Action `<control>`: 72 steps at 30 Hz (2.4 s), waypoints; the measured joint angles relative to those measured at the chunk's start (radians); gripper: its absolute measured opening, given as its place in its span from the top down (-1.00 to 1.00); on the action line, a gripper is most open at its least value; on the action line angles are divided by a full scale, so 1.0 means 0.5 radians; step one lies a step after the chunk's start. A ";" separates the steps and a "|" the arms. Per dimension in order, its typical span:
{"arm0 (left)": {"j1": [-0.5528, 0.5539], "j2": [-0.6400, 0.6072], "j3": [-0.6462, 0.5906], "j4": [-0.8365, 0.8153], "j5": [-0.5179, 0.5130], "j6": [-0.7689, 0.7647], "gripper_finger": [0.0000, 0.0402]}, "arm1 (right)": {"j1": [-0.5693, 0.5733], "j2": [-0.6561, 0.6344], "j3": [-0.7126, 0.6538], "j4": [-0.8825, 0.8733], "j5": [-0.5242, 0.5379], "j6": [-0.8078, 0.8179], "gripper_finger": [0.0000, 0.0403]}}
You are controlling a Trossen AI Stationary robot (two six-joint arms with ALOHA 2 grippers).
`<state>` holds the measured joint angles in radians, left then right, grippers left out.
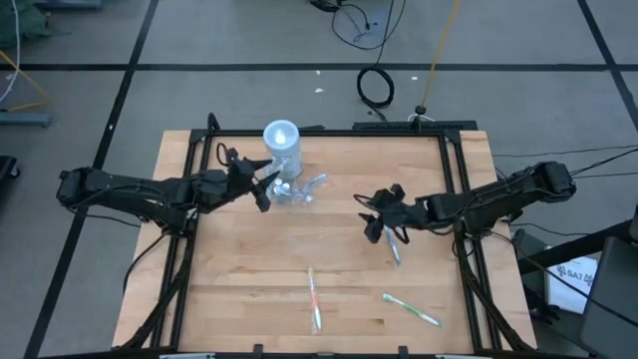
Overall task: Pick & Place toothbrushing station
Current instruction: Put the blue toothbrush into the transparent organizer
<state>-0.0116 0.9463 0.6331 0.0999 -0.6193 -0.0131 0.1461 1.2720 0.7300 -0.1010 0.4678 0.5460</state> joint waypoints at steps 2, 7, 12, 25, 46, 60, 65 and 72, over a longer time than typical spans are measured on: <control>0.000 -0.001 0.000 0.066 -0.001 0.052 0.09 | 0.022 0.000 0.000 -0.214 -0.060 0.248 -0.03; 0.000 -0.001 0.000 0.125 -0.001 0.213 0.09 | 0.101 0.000 -0.061 -0.518 -0.154 0.720 -0.03; 0.000 -0.001 0.000 0.126 -0.001 0.293 0.09 | 0.124 0.000 -0.215 -0.496 -0.154 0.991 -0.03; 0.000 -0.001 -0.001 0.162 -0.001 0.336 0.09 | 0.008 -0.002 -0.516 -0.295 -0.154 1.093 -0.03; 0.000 -0.001 -0.002 0.183 -0.001 0.332 0.09 | -0.189 0.140 -0.685 0.470 -0.221 0.804 0.13; 0.000 -0.001 -0.002 0.191 0.000 0.332 0.09 | -0.318 0.222 -0.687 0.698 -0.504 0.569 0.85; 0.000 -0.001 -0.002 0.192 0.000 0.332 0.09 | -0.358 0.225 -0.691 1.049 -0.567 0.356 0.98; -0.001 -0.001 -0.002 0.194 0.000 0.214 0.09 | -0.364 0.223 -0.689 2.007 -0.674 -0.099 1.00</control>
<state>-0.0119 0.9459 0.6319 0.1970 -0.6192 0.0937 -0.0360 1.3834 0.3855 0.9028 0.1306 0.4963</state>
